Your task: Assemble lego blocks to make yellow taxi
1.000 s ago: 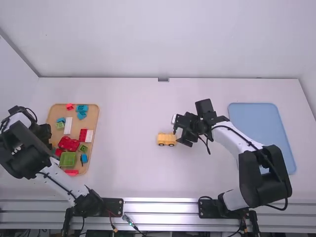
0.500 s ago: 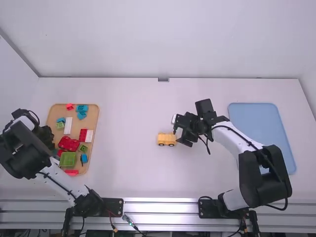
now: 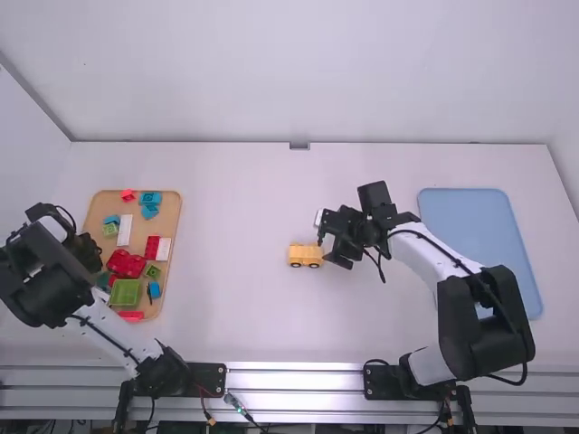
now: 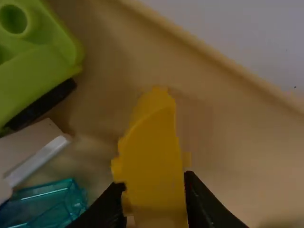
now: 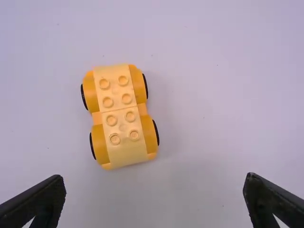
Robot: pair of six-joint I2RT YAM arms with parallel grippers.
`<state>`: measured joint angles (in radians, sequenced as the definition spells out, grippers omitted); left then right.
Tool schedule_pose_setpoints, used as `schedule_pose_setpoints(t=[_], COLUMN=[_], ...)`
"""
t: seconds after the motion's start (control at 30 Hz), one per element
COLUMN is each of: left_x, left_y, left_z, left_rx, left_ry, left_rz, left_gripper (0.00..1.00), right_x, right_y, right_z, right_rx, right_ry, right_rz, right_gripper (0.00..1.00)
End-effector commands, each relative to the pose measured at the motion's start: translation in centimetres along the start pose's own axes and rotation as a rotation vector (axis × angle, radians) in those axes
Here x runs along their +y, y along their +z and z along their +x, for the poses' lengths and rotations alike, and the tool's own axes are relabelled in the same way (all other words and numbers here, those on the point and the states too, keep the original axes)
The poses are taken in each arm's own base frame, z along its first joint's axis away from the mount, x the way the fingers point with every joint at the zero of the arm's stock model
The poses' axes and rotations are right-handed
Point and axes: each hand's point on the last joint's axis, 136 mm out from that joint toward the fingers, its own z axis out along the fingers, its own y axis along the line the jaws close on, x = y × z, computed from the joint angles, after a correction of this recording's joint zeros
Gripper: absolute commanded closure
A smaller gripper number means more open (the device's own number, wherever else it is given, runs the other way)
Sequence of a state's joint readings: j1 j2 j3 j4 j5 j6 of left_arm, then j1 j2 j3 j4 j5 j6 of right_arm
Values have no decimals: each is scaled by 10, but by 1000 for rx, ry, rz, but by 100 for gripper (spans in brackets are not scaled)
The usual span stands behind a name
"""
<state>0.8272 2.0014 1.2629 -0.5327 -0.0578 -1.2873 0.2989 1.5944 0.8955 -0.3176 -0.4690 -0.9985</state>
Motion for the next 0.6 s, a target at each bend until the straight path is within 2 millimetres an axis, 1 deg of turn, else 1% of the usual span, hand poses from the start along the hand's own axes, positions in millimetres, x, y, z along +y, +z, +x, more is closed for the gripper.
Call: schedule_pose_setpoints(t=[0.0, 0.1, 0.23, 0.37, 0.43, 0.57], left_x=[7, 9, 9, 10, 5, -6], left_y=[5, 5, 5, 4, 4, -2], left_z=[-1, -3, -3, -2, -1, -1], left_rx=[-15, -28, -28, -25, -12, -5], left_ry=[-3, -2, 6, 16, 85, 174], left_rz=[-30, -36, -38, -43, -21, 6], left_gripper=[71, 77, 78, 75, 77, 78], right_x=[-1, -1, 0, 0, -1, -1], right_y=[-4, -4, -4, -4, -4, -4], right_z=[-7, -7, -7, -6, -7, -7], right_rx=[-18, -18, -18, -17, -18, -20], right_ry=[-9, -3, -3, -3, -3, -5], right_rz=[2, 2, 2, 2, 2, 4], right_gripper=[1, 1, 1, 1, 1, 1])
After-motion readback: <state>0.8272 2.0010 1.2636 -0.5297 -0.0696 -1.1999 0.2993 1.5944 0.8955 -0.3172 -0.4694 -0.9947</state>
